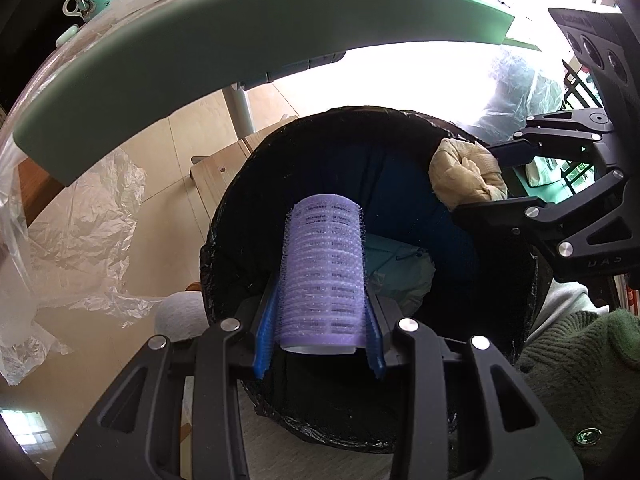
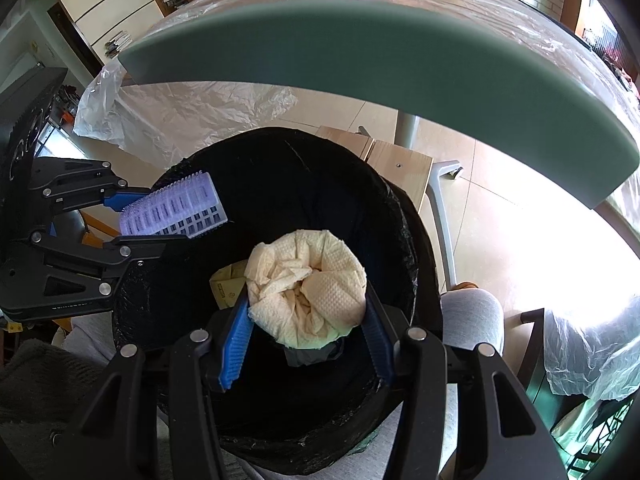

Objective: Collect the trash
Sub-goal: 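Open both tools to drop the cloth ball and roller into the bin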

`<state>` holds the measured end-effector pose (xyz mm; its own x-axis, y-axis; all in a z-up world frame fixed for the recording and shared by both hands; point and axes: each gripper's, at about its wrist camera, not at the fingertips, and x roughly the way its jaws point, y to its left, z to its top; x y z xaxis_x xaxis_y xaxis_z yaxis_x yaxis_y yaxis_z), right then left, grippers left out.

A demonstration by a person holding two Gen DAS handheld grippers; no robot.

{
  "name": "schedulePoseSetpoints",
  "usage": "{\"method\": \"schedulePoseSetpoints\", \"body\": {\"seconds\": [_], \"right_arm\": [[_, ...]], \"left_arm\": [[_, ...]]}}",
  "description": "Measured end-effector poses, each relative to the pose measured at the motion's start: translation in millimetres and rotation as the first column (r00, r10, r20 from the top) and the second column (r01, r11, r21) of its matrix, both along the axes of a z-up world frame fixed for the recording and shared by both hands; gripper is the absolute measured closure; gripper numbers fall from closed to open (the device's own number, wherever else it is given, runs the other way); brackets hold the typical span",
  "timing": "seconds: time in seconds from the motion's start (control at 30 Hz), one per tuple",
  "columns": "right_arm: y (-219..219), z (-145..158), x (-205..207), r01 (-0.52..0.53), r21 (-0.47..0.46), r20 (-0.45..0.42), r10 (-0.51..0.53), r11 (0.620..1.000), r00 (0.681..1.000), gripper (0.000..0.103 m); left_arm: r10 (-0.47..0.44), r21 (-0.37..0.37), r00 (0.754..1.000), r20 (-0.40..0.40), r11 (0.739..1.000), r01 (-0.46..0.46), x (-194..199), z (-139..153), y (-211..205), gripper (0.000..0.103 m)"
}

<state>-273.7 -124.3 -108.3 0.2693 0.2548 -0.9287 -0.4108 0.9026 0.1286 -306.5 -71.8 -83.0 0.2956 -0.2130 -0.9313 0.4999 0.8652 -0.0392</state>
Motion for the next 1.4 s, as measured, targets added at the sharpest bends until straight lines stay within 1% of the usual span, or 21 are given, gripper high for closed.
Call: {"method": "schedulePoseSetpoints", "body": {"seconds": [0.23, 0.67, 0.87, 1.0, 1.07, 1.1, 1.13, 1.17, 1.2, 1.3, 1.4], "right_arm": [[-1, -4, 1, 0.000, -0.001, -0.009, 0.000, 1.000, 1.000, 0.052], [0, -8, 4, 0.000, -0.004, -0.024, 0.000, 1.000, 1.000, 0.052], [-1, -10, 7, 0.009, -0.004, -0.035, -0.009, 1.000, 0.999, 0.052], [-2, -9, 8, 0.015, -0.007, -0.032, -0.015, 1.000, 0.999, 0.052], [-2, -8, 6, 0.018, -0.008, -0.027, -0.018, 1.000, 0.999, 0.052], [-2, -7, 5, 0.021, -0.010, -0.017, -0.022, 1.000, 1.000, 0.049], [-3, -5, 4, 0.031, -0.008, -0.009, -0.032, 0.999, 0.999, 0.044], [-4, -4, 3, 0.040, -0.002, -0.004, -0.040, 0.999, 0.999, 0.035], [-6, -2, 2, 0.051, 0.008, 0.001, -0.051, 0.999, 0.999, 0.031], [-11, 8, -1, 0.069, 0.036, 0.018, -0.070, 0.997, 0.997, 0.030], [-15, 30, -11, 0.063, 0.049, 0.079, -0.067, 0.997, 0.995, 0.030]], "left_arm": [[-0.003, 0.006, 1.000, -0.012, 1.000, 0.003, 2, -10, 1, 0.065], [-0.001, 0.003, 1.000, -0.023, 1.000, 0.001, 7, -15, 2, 0.065], [0.015, -0.001, 0.999, -0.034, 1.000, -0.015, 10, -20, 5, 0.065], [0.004, 0.014, 1.000, -0.019, 1.000, -0.004, 8, -22, 5, 0.064], [0.007, 0.024, 1.000, -0.007, 1.000, -0.007, 5, -21, 3, 0.052], [0.015, 0.029, 1.000, 0.004, 0.999, -0.015, 5, -20, 4, 0.039], [0.020, 0.030, 1.000, 0.013, 0.999, -0.020, 5, -18, 4, 0.034], [0.023, 0.028, 1.000, 0.020, 0.999, -0.024, 5, -17, 5, 0.034], [0.031, 0.024, 0.999, 0.017, 0.999, -0.031, 5, -16, 7, 0.034], [0.050, 0.011, 0.999, 0.019, 0.999, -0.051, 4, -12, 11, 0.033], [0.055, -0.008, 0.997, 0.052, 0.998, -0.054, -4, 4, 16, 0.033]]}}
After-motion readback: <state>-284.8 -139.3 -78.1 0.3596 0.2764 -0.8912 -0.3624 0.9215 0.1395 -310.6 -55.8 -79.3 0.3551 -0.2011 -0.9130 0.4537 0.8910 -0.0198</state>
